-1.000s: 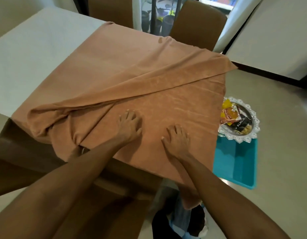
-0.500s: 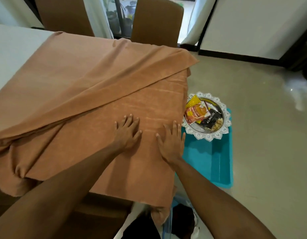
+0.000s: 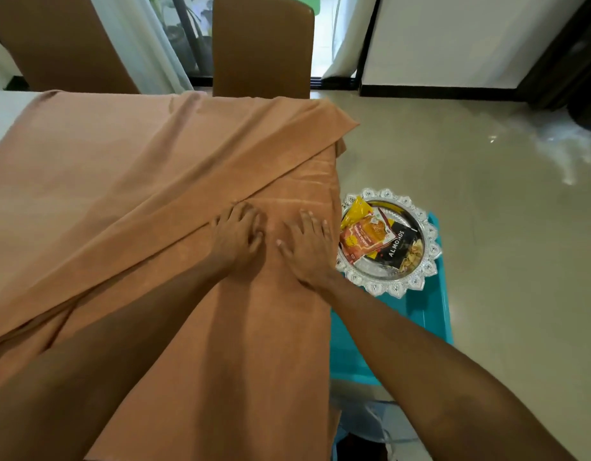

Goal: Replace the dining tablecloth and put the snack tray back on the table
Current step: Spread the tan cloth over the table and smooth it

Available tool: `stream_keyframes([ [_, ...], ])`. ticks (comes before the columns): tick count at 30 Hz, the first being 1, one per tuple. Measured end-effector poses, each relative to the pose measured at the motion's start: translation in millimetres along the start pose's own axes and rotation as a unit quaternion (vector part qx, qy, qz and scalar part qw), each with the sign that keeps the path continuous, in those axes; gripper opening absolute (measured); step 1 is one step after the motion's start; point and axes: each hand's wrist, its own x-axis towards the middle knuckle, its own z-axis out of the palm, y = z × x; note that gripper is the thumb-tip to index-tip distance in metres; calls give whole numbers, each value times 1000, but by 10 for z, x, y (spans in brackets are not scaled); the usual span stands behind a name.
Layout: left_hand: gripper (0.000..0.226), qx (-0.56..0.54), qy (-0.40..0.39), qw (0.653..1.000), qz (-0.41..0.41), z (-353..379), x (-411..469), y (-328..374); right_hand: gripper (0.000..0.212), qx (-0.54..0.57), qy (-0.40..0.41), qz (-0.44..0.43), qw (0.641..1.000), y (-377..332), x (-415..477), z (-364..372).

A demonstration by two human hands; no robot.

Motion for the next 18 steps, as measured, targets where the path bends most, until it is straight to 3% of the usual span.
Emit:
stream_keyframes([
  [10, 80, -8, -2, 996, -83, -138, 1750, -373, 52, 32, 80, 94, 992, 28, 1538, -122],
  [14, 61, -14, -20, 990, -142, -185, 2216, -417, 57, -37, 110, 82, 990, 105, 1557, 30],
  [16, 46, 27, -19, 991, -127, -231, 2349, -455, 57, -37, 125, 79, 988, 131, 1553, 61],
  [18, 36, 0, -17, 994, -105, -356, 2447, -543, 57, -43, 126, 78, 988, 142, 1542, 61],
])
